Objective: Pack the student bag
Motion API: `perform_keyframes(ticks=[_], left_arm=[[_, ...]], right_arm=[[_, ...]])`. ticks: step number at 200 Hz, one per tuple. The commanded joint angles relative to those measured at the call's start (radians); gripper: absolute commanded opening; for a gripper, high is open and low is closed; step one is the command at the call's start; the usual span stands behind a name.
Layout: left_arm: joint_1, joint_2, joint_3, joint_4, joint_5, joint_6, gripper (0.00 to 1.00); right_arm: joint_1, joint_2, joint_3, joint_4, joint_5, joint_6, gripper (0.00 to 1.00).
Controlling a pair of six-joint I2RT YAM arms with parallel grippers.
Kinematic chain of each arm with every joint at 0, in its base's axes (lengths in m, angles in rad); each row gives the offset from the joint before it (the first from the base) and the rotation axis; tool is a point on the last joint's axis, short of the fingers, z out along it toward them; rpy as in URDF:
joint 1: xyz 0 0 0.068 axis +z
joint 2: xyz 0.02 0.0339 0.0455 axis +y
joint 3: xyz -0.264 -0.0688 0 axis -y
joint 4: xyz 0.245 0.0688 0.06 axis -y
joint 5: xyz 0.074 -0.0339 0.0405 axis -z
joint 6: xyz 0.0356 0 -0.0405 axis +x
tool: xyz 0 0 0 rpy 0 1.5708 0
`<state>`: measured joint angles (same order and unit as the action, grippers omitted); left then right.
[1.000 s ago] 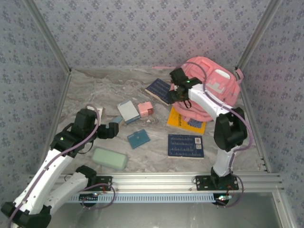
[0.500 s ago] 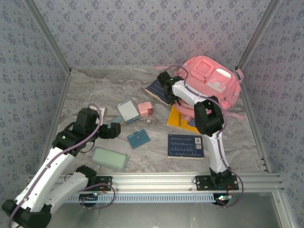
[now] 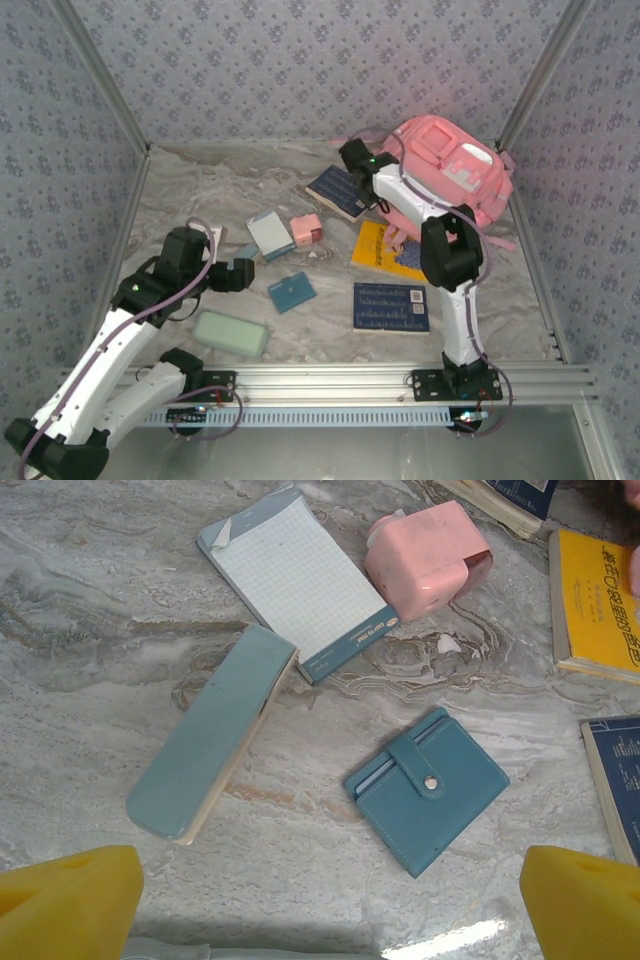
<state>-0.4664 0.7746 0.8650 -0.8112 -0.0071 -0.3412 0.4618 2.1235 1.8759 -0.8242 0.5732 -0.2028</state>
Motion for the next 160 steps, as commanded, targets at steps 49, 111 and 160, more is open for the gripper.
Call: perform_keyframes(ticks=[49,111,160], left_arm=[[0.006,-0.016,-0.005,0.009,-0.019,0.010,0.96],[0.008,-0.029,-0.005,0.004,-0.051,0.006,0.96],[0.008,-0.035,-0.008,0.009,-0.058,0.004,0.96]], right_arm=[[0.059,-0.245,0.206,0.251,0.010,-0.308,0.00],[0.404,-0.503,-0.285,0.691,0.053,-0.684,0.00],[0.505,-0.740,-0.730,0.649,0.079,-0.412,0.00]])
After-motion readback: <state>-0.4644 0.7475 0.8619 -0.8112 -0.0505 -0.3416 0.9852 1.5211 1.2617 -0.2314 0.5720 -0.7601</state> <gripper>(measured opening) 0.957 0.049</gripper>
